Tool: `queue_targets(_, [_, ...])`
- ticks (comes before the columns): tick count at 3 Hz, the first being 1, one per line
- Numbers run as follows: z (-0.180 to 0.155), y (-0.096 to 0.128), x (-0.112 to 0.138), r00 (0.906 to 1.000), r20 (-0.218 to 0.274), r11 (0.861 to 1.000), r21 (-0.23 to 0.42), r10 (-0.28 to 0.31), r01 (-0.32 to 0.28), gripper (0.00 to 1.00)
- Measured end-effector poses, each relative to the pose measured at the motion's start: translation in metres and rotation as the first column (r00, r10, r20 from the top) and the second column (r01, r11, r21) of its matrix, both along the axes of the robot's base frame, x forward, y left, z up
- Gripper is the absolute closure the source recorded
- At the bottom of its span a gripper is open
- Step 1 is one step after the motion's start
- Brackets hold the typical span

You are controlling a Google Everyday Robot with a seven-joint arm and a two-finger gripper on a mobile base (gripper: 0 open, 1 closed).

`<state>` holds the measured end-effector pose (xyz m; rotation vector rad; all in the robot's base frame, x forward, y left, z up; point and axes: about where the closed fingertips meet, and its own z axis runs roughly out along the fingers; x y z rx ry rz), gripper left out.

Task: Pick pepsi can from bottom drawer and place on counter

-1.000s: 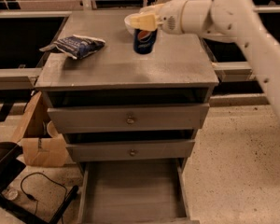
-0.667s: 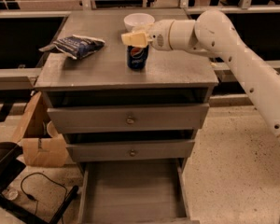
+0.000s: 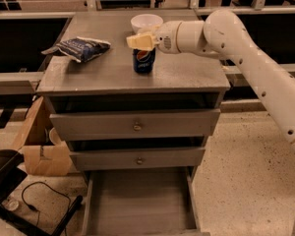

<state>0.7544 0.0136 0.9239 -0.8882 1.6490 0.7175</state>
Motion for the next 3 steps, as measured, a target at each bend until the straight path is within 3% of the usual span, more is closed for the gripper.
queue_targets(2, [0.0000,0.0001,0.0000,1.0000,0.000,1.000,0.000,0.000,0.000,0.12])
queue_targets(3, [0.0000,0.0002,0.0000,1.0000,0.000,1.000,0.000,0.000,0.000,0.00])
